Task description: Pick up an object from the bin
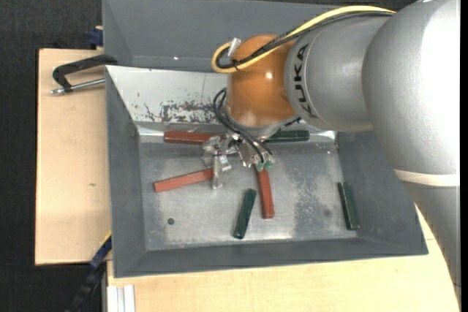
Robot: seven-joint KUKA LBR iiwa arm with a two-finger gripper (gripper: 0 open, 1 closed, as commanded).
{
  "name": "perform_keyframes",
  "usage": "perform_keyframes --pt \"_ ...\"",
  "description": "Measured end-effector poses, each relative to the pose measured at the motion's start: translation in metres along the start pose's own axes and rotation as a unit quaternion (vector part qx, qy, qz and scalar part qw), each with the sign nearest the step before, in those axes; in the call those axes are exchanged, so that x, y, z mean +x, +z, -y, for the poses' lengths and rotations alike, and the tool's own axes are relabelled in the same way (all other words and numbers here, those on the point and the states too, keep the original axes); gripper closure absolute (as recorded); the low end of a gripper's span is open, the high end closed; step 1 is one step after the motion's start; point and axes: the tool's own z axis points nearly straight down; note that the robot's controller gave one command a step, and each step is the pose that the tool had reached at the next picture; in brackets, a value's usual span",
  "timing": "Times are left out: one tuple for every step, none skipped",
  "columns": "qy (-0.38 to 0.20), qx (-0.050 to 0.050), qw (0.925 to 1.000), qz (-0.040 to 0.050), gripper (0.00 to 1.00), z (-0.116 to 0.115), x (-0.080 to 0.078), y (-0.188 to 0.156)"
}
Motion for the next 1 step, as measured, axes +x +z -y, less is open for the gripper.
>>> perform_keyframes --pt "-0.01 0.001 0.9999 0.0051 1.0 0.0228 0.0091 -0.1942"
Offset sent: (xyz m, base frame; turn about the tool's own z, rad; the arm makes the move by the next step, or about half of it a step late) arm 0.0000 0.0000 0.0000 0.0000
